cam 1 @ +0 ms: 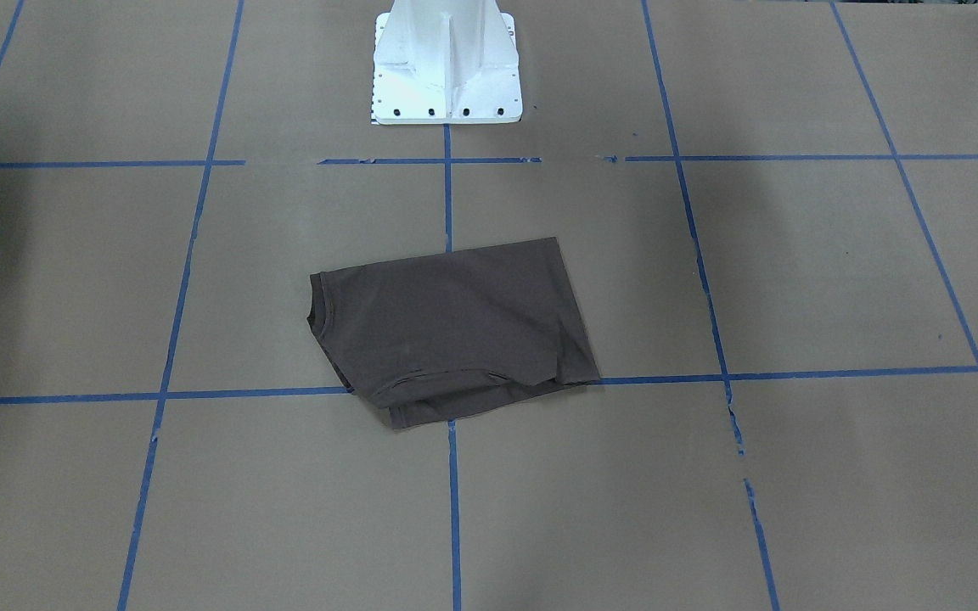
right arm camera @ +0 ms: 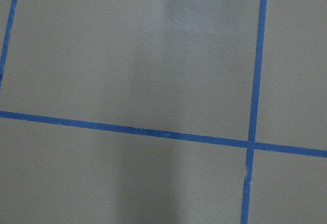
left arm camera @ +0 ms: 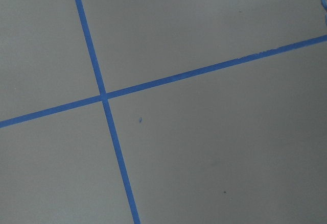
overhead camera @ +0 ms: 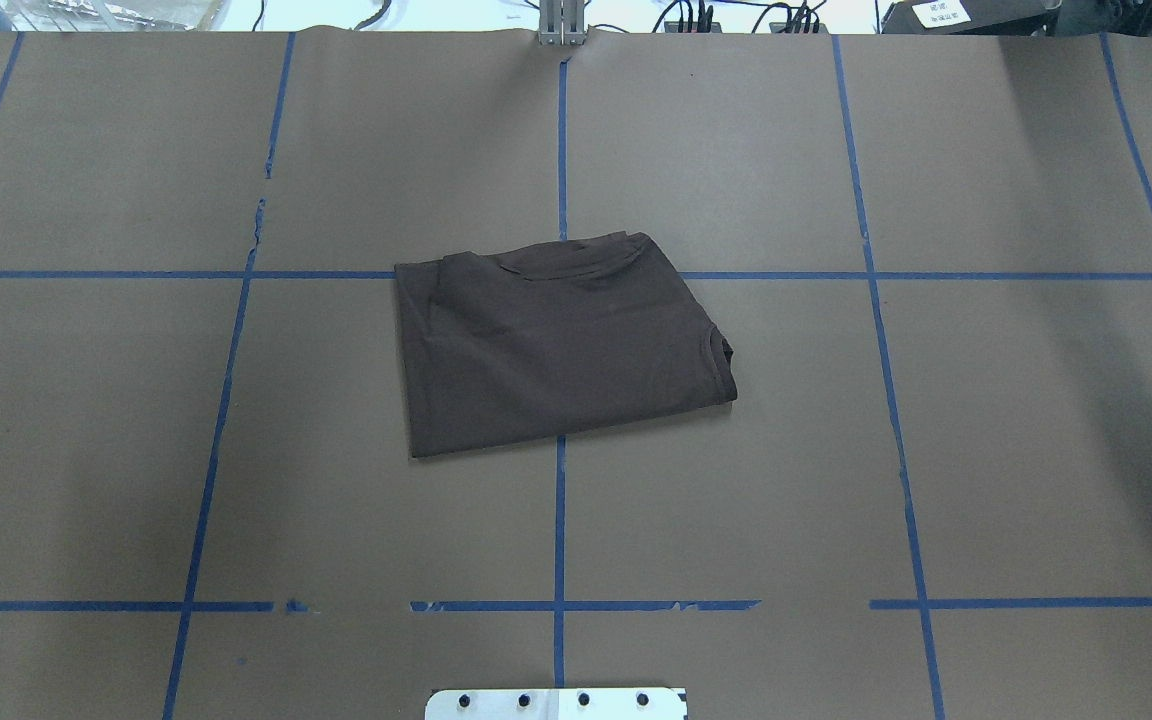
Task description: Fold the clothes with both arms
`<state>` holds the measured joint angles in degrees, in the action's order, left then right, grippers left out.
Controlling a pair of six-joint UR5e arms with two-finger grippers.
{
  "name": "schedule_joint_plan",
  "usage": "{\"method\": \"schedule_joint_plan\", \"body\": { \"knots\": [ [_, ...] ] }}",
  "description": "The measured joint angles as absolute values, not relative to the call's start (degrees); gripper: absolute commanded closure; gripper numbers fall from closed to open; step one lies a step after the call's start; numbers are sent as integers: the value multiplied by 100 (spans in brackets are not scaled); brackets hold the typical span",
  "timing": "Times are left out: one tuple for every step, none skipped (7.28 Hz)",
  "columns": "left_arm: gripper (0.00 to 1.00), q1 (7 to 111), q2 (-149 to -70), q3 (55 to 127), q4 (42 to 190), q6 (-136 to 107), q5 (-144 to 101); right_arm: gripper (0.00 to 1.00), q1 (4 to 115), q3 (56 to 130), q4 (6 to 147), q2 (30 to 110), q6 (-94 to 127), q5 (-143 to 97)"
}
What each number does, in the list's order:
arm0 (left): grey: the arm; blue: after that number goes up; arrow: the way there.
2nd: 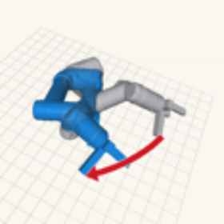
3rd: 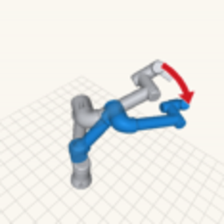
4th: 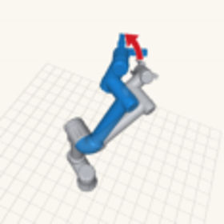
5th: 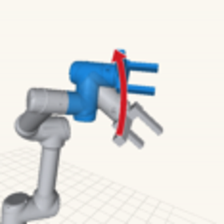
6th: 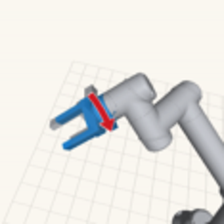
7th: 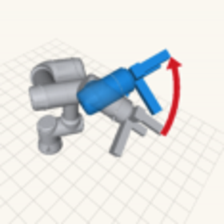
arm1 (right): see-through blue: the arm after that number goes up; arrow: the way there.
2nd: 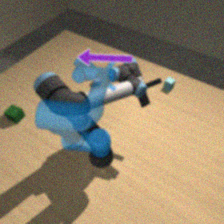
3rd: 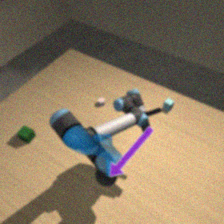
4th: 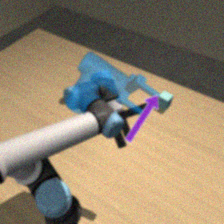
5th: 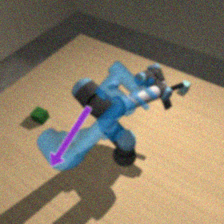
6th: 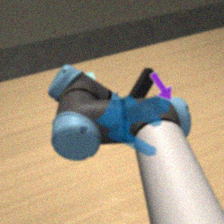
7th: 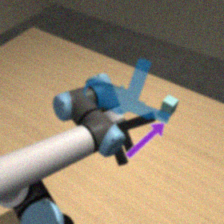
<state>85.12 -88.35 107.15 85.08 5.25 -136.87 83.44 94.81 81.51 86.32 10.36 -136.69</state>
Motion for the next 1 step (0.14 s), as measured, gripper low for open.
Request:
{"method": "schedule_joint_plan", "body": {
  "knots": [
    [0,8518,-8810,10868,8499,527,-13685,0,8343,9500,8145,8610,1039,-13671]
  ]
}}
